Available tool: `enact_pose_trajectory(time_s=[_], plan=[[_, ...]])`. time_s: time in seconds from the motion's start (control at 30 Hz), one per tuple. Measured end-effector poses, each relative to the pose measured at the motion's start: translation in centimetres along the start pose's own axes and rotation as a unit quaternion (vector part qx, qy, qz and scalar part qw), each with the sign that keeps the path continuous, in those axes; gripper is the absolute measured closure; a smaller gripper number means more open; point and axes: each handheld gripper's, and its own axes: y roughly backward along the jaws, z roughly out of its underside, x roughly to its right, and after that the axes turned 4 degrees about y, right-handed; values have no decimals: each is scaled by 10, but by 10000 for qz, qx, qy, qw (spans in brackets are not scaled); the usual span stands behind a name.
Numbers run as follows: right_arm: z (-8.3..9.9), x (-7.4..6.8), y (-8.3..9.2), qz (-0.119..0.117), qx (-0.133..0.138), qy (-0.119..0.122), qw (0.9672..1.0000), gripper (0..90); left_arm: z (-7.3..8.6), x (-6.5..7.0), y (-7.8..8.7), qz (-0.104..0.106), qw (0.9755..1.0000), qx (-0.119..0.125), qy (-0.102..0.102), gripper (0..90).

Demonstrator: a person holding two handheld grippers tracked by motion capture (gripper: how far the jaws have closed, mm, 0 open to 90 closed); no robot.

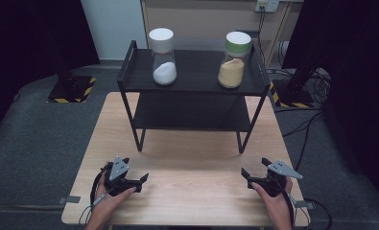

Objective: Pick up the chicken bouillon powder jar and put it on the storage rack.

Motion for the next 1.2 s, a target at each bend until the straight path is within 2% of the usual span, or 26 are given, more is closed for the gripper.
enact_pose_trajectory(time_s=[0.07, 0.23, 1.2], plan=[[0, 0, 0, 13, 12, -6, 10000, 13, 2, -3, 0, 65, 9999, 39, 118, 22], [-1, 0, 1, 7, 8, -10, 10000, 14, 2, -3, 1, 27, 9999, 54, 125, 23], [-1, -1, 0, -31, -44, 60, 10000, 14, 0, -1, 1, -3, 10000, 12, 42, 23]])
